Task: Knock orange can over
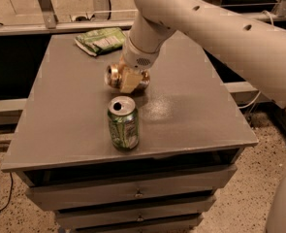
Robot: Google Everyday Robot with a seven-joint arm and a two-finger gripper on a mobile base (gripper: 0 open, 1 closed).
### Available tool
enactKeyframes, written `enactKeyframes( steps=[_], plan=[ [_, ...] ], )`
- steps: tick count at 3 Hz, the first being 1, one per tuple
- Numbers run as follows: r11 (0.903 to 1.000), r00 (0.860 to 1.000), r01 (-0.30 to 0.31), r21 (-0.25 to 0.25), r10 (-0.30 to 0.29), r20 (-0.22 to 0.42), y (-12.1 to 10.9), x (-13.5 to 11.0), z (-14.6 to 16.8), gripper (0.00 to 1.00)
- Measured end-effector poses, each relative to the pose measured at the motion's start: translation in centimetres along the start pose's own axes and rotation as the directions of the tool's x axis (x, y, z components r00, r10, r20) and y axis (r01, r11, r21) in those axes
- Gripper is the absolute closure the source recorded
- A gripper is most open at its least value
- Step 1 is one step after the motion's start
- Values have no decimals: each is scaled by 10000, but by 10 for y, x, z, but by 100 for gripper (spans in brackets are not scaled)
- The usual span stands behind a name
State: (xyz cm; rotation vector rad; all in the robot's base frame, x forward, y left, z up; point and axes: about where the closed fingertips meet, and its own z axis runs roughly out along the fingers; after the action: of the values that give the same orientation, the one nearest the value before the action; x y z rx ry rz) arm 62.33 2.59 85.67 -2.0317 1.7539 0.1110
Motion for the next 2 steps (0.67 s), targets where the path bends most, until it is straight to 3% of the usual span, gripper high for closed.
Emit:
enactKeyframes(
  steps=[1, 2],
  plan=[
    [9998, 10000, 10, -187, -10, 10, 2, -3, 4, 12],
    [9996, 9999, -49, -290, 53, 130, 2, -4, 5, 0]
  ],
)
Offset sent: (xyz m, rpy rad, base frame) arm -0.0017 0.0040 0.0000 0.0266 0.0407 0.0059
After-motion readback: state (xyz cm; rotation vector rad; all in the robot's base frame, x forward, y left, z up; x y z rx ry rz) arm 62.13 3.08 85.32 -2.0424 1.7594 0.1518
